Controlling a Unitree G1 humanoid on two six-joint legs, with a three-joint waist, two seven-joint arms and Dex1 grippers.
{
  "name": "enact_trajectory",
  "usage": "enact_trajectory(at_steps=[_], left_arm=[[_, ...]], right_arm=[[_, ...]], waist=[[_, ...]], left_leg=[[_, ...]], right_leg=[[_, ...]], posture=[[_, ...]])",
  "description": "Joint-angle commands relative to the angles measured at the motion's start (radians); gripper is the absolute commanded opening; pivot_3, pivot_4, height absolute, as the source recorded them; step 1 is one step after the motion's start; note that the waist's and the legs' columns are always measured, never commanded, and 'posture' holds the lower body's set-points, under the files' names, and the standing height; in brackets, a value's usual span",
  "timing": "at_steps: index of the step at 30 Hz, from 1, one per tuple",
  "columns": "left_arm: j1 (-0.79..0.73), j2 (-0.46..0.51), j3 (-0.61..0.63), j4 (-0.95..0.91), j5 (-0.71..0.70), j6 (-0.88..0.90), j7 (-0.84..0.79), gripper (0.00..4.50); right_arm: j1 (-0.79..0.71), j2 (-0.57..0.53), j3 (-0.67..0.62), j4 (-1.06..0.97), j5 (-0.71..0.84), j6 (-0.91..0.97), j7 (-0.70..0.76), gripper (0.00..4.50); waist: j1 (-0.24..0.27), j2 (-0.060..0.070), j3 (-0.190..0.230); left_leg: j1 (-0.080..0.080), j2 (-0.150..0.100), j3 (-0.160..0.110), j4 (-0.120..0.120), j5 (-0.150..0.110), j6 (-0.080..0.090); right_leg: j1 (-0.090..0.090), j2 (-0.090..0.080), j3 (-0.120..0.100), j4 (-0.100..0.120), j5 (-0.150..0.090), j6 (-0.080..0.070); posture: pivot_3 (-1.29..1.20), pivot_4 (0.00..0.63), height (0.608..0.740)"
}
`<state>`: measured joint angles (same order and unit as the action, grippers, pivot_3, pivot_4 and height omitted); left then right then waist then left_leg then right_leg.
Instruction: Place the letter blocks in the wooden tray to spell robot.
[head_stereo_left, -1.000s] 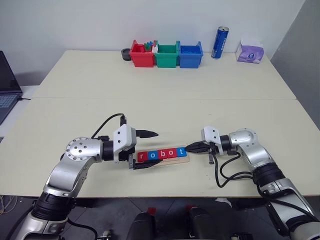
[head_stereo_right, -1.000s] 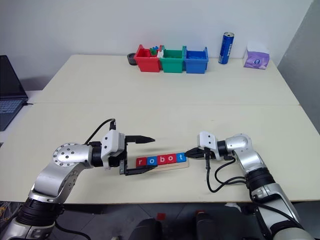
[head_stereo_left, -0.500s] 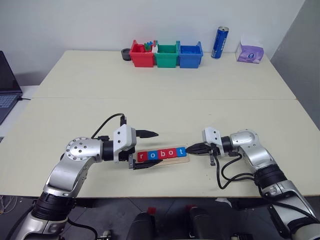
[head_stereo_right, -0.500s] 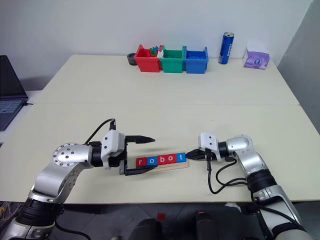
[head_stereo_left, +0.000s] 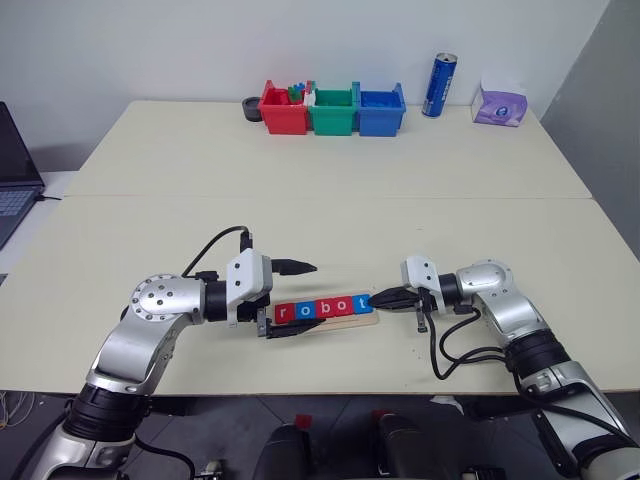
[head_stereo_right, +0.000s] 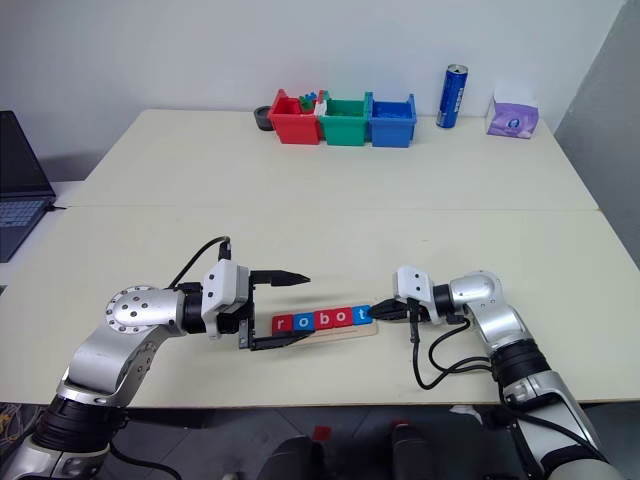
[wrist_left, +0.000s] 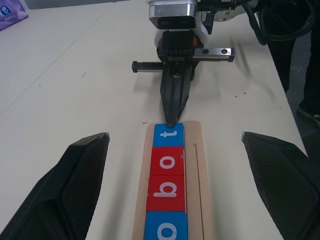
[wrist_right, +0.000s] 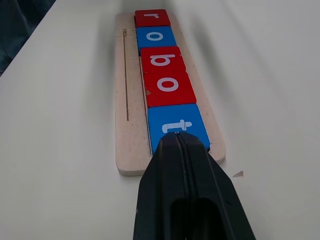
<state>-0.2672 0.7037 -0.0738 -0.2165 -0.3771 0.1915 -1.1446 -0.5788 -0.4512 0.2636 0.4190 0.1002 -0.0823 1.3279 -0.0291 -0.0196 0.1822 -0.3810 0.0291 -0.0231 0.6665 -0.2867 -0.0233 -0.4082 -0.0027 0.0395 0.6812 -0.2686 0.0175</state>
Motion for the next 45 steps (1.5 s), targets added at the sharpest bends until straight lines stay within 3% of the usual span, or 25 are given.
enact_trajectory(at_steps=[1,45], left_arm=[[-0.005,0.010,0.026,-0.016,-0.005,-0.012,0.004,4.50],[-0.012,0.006,0.025,-0.007,0.003,-0.021,0.011,4.50]], right_arm=[[-0.010,-0.008,-0.001,-0.008,0.001,-0.012,0.005,0.03],[-0.025,-0.012,-0.002,0.013,0.000,-0.025,0.000,0.03]], waist=[[0.000,0.000,0.000],[0.000,0.000,0.000]], left_leg=[[0.000,0.000,0.000,0.000,0.000,0.000],[0.000,0.000,0.000,0.000,0.000,0.000]], right_leg=[[0.000,0.000,0.000,0.000,0.000,0.000],[0.000,0.000,0.000,0.000,0.000,0.000]], posture=[[0.00,0.150,0.740],[0.00,0.150,0.740]])
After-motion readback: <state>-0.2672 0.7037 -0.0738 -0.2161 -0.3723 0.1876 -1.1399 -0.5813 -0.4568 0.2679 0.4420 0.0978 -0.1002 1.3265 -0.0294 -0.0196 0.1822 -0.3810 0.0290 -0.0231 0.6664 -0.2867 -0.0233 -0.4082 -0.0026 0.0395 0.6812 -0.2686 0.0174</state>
